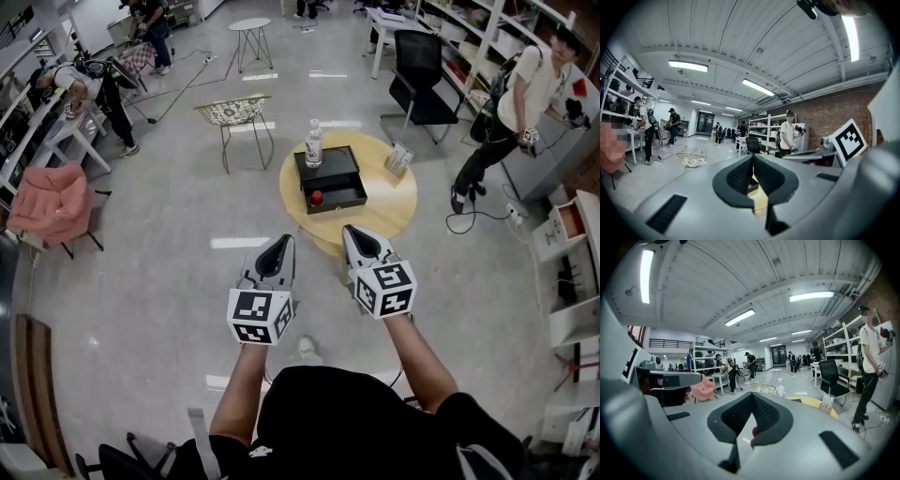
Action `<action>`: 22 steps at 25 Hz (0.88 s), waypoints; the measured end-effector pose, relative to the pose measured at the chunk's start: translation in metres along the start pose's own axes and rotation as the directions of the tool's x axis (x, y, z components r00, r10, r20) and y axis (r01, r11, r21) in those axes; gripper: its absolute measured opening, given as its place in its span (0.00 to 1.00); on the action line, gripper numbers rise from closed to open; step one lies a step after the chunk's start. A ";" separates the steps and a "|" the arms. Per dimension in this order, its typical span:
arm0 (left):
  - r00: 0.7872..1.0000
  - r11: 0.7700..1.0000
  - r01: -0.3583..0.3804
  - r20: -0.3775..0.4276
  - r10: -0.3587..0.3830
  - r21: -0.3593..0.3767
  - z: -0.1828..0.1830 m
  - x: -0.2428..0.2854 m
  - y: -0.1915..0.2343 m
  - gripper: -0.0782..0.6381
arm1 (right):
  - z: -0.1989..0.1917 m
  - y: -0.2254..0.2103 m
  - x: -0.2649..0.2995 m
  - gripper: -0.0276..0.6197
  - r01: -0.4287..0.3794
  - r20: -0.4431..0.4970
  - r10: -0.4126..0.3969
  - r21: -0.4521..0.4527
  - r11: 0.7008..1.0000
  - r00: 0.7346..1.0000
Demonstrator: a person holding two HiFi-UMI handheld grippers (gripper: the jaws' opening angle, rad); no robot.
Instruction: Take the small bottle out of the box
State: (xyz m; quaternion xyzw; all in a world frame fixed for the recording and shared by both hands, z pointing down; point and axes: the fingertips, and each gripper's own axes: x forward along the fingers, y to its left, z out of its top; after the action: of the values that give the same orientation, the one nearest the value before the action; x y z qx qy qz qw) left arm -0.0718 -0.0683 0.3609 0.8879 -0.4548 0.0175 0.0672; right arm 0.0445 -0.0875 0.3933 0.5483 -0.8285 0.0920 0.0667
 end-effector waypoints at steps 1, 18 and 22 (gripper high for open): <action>1.000 1.000 0.002 0.000 -0.002 -0.003 0.001 0.003 0.006 0.12 | 0.001 0.000 0.006 0.05 0.005 -0.003 -0.005 0.002 1.000 1.000; 0.999 0.999 0.027 -0.025 -0.028 -0.029 -0.012 0.035 0.063 0.12 | -0.006 0.002 0.072 0.05 0.021 -0.050 -0.021 0.004 1.000 0.999; 0.998 0.999 0.036 -0.046 -0.037 -0.035 -0.018 0.046 0.066 0.12 | -0.011 -0.006 0.081 0.05 0.028 -0.064 -0.028 0.008 1.000 0.998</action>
State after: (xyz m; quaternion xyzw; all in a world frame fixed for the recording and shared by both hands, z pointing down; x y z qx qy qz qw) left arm -0.0975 -0.1412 0.3901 0.8941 -0.4371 0.0292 0.0930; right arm 0.0181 -0.1603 0.4214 0.5570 -0.8177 0.1123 0.0921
